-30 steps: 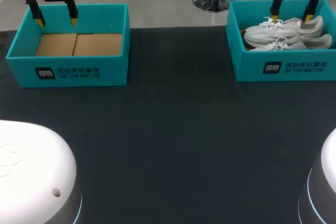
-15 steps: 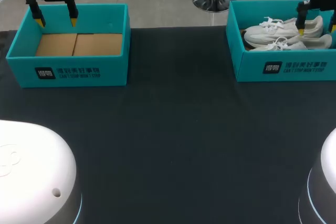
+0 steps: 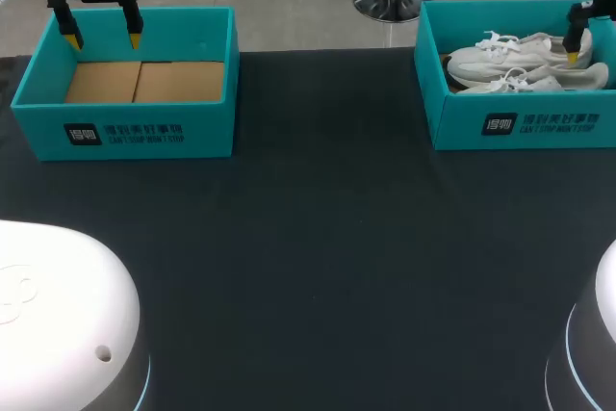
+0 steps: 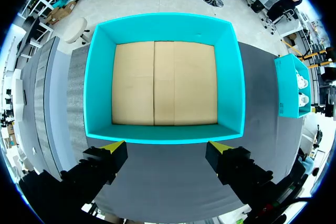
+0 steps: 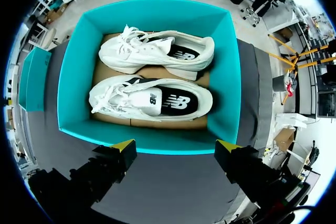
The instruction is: Take the shoe out of the shoebox, open the shoe tongue, remove and reinsert the insole, then place the shoe into the shoebox
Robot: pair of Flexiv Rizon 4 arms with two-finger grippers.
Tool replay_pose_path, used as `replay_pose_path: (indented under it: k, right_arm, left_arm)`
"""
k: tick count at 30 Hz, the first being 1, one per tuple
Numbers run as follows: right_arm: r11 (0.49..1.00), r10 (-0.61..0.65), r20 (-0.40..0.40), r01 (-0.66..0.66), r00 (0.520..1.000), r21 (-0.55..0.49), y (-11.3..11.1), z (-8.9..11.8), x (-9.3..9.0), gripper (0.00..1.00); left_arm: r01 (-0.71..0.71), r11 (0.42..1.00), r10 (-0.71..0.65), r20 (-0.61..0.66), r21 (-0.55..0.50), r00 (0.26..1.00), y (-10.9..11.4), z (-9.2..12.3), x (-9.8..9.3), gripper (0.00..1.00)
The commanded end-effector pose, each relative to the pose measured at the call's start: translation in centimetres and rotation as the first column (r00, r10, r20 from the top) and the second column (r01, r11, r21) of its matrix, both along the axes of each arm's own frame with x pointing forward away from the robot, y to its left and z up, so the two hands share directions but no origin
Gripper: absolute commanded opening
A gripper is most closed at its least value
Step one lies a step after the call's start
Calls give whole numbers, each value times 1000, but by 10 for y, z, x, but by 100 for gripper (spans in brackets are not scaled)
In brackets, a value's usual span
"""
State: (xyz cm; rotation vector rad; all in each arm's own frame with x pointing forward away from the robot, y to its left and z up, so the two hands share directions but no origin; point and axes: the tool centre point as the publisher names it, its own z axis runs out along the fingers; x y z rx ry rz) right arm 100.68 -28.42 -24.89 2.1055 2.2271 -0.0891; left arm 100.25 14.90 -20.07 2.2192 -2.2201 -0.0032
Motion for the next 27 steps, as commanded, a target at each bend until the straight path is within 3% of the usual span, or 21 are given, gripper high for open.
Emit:
replay_pose_path:
  k: [1,8,27]
  right_arm:
    - [1000,0,-1,0,1000,0,0,0,1,100]
    - [1000,0,-1,0,1000,0,0,0,1,100]
    - [1000,27,-24,-27,999,-4,-21,-29,36,100]
  left_arm:
    - [0,1000,0,0,1,1000,0,0,-1,100]
    - [0,1000,0,0,1,1000,0,0,-1,100]
    - [0,1000,0,0,1,1000,0,0,-1,100]
